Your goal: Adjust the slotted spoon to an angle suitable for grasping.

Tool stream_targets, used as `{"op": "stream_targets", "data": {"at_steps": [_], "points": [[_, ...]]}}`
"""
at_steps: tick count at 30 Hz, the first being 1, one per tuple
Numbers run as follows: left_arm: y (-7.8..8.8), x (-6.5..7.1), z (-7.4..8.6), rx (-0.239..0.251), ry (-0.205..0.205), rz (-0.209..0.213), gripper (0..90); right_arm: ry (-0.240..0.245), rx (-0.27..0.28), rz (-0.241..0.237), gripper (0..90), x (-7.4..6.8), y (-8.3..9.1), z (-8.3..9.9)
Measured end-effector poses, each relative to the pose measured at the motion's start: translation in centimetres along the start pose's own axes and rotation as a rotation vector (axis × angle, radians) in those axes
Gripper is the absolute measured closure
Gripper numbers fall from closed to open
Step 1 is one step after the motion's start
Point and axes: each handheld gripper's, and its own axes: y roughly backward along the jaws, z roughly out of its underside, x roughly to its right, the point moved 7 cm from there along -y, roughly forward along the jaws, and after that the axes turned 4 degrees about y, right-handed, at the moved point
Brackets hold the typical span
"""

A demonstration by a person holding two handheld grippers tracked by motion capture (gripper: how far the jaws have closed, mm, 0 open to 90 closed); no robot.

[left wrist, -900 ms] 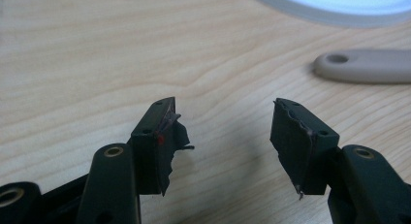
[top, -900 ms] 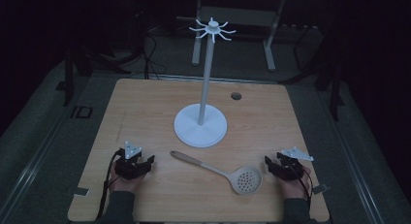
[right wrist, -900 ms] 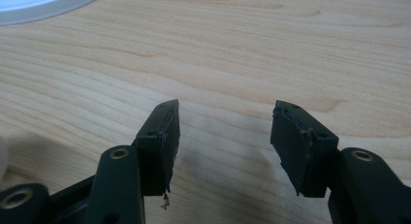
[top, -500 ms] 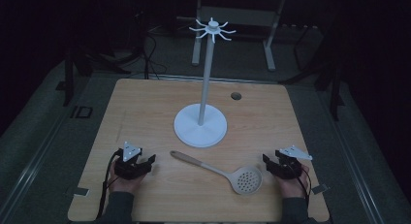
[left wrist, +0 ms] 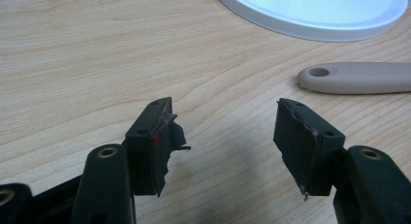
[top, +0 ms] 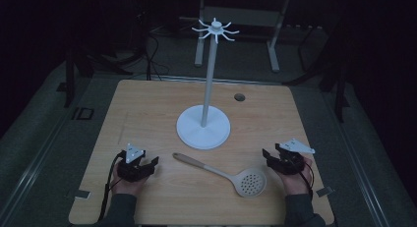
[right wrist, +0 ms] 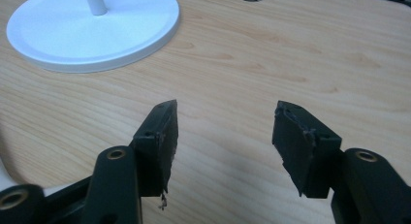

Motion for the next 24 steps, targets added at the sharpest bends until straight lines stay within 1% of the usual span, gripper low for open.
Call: {"op": "stream_targets", "data": {"at_steps": [4, 7, 12, 20, 21, 22, 24], "points": [[0.0, 0.0, -0.1, 0.007, 0.001, 0.003, 40.4, 0.047, -0.020, -0.013, 42.9, -0.7, -0.1, -1.4], [0.1, 0.1, -0.1, 0.013, -0.001, 0.003, 40.4, 0.093, -0.030, -0.027, 43.0, -1.4, -0.3, -2.4], [0.1, 0.1, -0.1, 0.014, -0.014, 0.000, 40.5, 0.164, -0.052, -0.050, 43.0, -2.7, -0.7, -3.7], [0.2, 0.2, -0.2, 0.024, -0.017, 0.004, 40.6, 0.247, -0.107, -0.085, 43.0, -4.4, -1.6, -4.9], [0.2, 0.2, -0.2, 0.024, -0.017, 0.004, 40.6, 0.247, -0.107, -0.085, 43.0, -4.4, -1.6, -4.9], [0.2, 0.2, -0.3, 0.024, -0.019, 0.005, 40.6, 0.267, -0.120, -0.095, 43.0, -4.9, -1.9, -5.2], [0.2, 0.2, -0.3, 0.026, -0.019, 0.005, 40.7, 0.280, -0.127, -0.108, 43.0, -5.3, -2.1, -5.5]]}}
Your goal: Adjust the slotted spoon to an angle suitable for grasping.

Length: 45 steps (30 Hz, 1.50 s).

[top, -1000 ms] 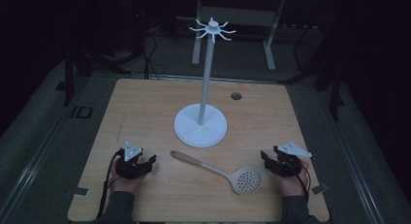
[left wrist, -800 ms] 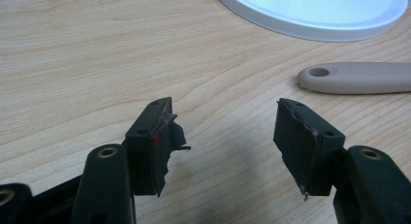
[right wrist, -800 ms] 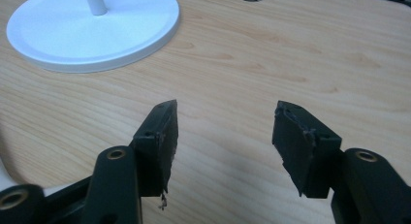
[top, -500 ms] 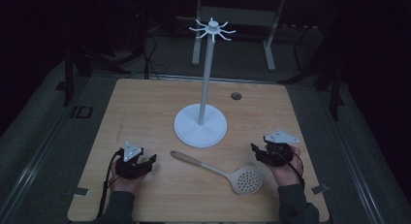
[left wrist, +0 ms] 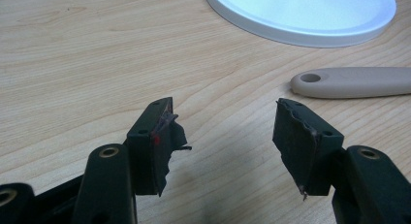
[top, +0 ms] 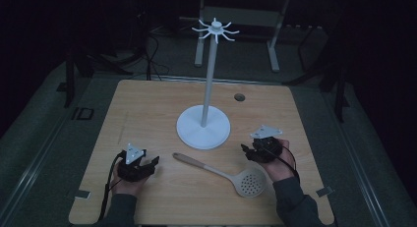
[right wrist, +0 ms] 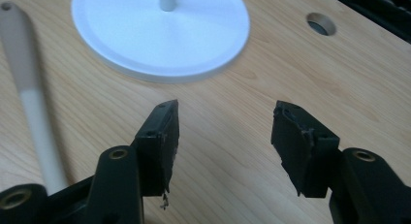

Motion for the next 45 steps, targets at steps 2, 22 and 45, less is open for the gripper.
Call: {"op": "stream_targets", "data": {"at_steps": [2, 22, 45], "points": [[0.0, 0.0, 0.0, 0.003, 0.001, 0.001, 40.8, 0.008, -0.003, -0.015, 43.2, -0.3, -0.2, -0.5], [0.1, 0.0, -0.1, 0.007, -0.001, 0.006, 40.8, 0.109, -0.047, -0.185, 51.5, -3.7, -2.1, -4.9], [0.2, 0.0, -0.2, 0.011, 0.002, 0.011, 40.8, 0.254, -0.192, -0.284, 53.4, -7.6, -5.2, -5.6]]}}
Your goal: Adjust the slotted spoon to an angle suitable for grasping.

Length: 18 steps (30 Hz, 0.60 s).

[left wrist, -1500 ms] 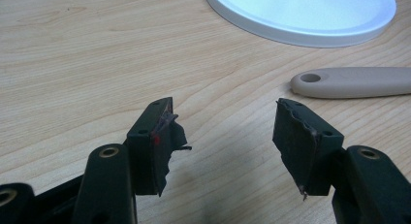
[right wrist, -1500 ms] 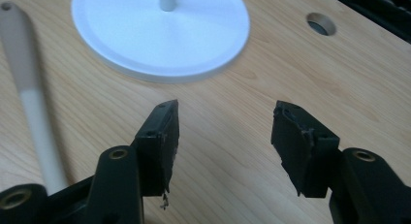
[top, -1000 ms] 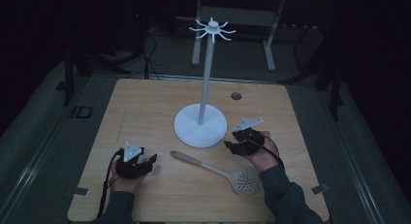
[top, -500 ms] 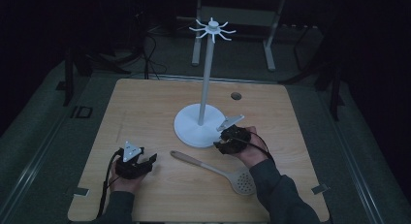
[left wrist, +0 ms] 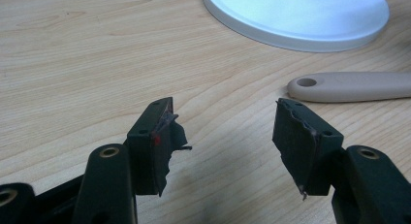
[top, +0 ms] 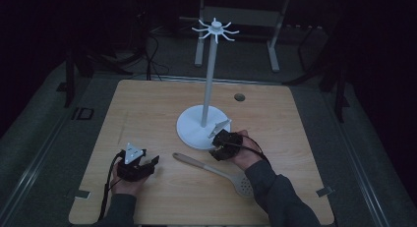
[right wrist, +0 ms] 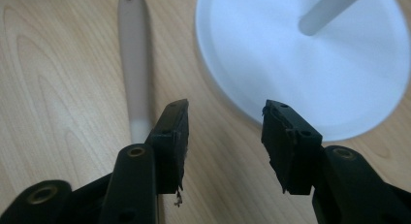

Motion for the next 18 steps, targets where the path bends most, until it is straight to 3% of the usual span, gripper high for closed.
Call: {"op": "stream_targets", "data": {"at_steps": [18], "points": [[0.1, -0.1, -0.1, 0.009, 0.004, -0.003, 40.8, 0.058, -0.076, -0.079, 59.5, -2.5, -2.9, -0.3]]}}
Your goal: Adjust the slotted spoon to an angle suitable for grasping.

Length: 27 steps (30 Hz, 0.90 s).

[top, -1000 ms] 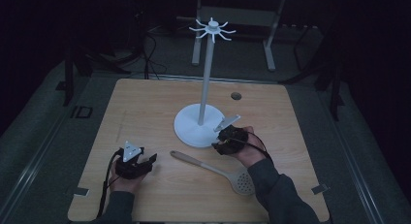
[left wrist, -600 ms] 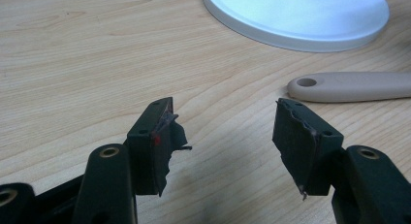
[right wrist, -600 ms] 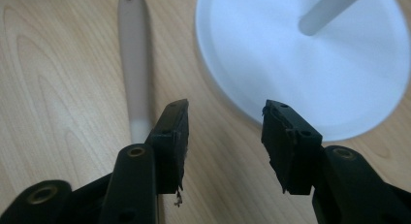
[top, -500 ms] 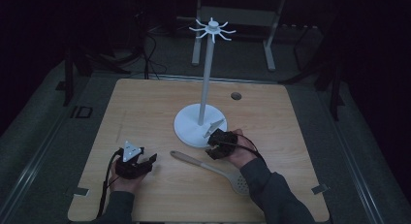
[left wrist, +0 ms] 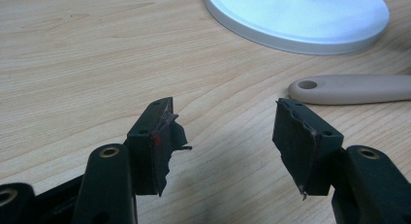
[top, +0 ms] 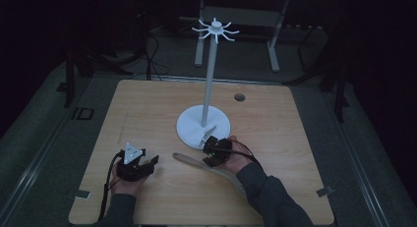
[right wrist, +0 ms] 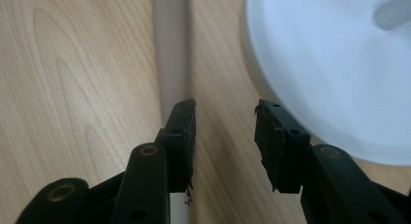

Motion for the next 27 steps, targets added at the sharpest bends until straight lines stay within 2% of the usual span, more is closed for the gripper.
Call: {"op": "stream_targets", "data": {"at_steps": [6, 18, 21, 27], "points": [[0.1, -0.1, -0.1, 0.007, 0.001, -0.003, 40.8, 0.025, -0.026, -0.032, 60.3, -1.0, -1.0, -0.1], [0.1, 0.0, -0.1, 0.006, -0.002, -0.003, 40.8, 0.019, -0.024, -0.062, 62.8, -1.3, -1.2, -0.5], [0.1, -0.1, -0.1, 0.005, -0.002, -0.003, 40.8, 0.046, -0.040, -0.083, 63.0, -2.0, -1.9, -0.5], [0.1, -0.1, -0.1, 0.005, -0.002, -0.003, 40.8, 0.040, -0.065, -0.087, 70.7, -2.2, -2.7, -0.4]]}}
